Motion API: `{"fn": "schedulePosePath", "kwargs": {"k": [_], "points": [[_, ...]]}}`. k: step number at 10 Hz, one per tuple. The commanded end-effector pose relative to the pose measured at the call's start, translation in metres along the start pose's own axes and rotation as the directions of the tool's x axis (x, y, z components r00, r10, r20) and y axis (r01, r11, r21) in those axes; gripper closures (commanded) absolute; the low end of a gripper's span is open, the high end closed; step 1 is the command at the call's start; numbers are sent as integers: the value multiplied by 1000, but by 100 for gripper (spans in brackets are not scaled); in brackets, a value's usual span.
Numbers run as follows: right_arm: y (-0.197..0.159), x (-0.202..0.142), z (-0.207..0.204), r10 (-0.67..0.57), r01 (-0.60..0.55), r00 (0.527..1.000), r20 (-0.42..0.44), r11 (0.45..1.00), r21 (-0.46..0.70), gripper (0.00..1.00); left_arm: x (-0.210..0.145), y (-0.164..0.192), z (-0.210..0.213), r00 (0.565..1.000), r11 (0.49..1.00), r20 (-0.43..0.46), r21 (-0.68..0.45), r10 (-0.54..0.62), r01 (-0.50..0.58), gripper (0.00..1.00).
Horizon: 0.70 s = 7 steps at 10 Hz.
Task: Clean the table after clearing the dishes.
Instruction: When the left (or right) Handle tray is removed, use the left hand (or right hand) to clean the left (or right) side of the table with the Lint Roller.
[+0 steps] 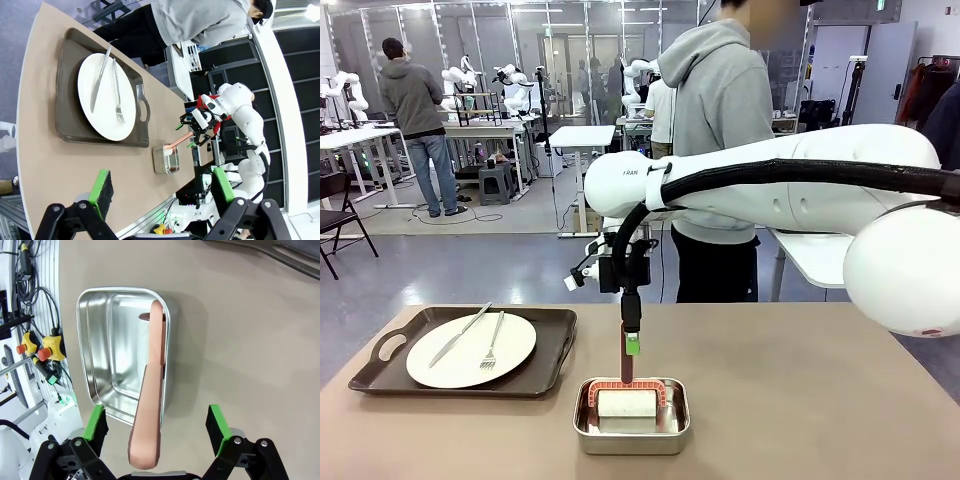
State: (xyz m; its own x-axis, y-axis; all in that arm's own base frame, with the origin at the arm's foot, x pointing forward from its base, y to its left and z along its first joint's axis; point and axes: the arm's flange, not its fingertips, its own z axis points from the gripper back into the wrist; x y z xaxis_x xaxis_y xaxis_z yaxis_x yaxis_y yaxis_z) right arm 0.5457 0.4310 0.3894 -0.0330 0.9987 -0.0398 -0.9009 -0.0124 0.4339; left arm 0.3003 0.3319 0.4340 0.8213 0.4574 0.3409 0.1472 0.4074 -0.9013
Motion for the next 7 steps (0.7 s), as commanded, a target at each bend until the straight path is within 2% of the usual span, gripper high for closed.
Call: {"fn": "schedulePosePath", "kwargs": {"k": [1, 3, 7], "points": [[-3, 10, 10, -28, 28, 1000, -7, 1000, -11, 0, -1, -3, 4, 1000, 1000, -11, -2, -8, 8, 0], [-1, 12, 10, -24, 24, 1000, 2, 999, -24, 15, -1, -3, 4, 1000, 1000, -11, -2, -8, 8, 0], [5, 16, 10, -25, 25, 1000, 9, 1000, -16, 53, -1, -3, 4, 1000, 1000, -11, -2, -8, 8, 0]]}}
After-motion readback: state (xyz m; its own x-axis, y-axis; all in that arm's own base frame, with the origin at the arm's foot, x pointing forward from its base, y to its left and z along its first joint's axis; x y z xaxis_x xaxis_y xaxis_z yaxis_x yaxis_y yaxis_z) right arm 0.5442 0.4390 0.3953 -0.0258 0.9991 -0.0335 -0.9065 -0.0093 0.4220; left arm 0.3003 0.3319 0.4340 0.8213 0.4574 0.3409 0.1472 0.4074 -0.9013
